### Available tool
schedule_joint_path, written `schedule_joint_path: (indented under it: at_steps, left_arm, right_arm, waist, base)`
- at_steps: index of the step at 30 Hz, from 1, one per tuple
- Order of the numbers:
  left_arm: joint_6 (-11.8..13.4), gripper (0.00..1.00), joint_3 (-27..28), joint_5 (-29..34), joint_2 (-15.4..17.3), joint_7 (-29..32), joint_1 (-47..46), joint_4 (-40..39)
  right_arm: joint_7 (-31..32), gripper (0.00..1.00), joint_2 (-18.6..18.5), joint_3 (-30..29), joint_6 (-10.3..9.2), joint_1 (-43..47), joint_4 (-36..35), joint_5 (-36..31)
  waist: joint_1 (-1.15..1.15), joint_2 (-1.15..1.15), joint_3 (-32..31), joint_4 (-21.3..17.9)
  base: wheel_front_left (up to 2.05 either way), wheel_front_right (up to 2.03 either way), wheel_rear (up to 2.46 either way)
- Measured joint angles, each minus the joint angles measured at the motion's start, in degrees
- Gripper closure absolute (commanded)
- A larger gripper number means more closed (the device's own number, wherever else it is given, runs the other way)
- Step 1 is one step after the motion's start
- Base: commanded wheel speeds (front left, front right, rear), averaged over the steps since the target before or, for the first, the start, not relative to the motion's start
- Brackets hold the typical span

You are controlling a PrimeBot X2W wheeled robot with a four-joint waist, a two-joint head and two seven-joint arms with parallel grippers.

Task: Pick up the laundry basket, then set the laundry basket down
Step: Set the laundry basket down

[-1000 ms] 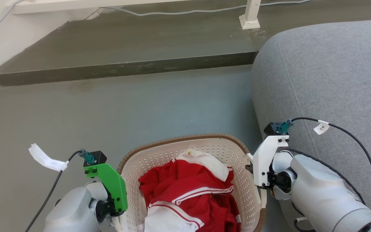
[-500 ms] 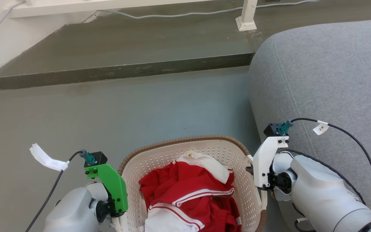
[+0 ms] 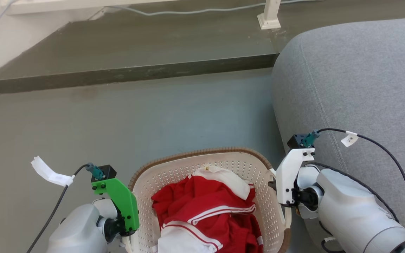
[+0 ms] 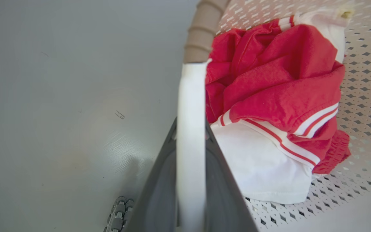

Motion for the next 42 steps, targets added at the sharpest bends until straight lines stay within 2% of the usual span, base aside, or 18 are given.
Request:
schedule_joint_path:
  at_steps: [14, 42]
  left_arm:
    - [0.00, 1.00, 0.20, -0.68, 1.38, -2.15, -3.56, -0.79]
    - [0.00, 1.00, -0.15, 1.38, 3.72, -13.00, -14.55, -4.35]
  right_arm:
    - [-2.32, 1.00, 0.12, 0.58, 0.00, -3.93, -0.54, 0.05]
    - [-13.06, 1.00, 0.26, -0.36, -0.27, -14.85, 0.64, -2.27]
  waist:
    - [0.00, 0.00, 5.74, 0.05]
    - [0.01, 0.00, 27.36, 2.08]
  base:
    - [0.00, 0.00, 0.00]
    - [0.00, 0.00, 0.00]
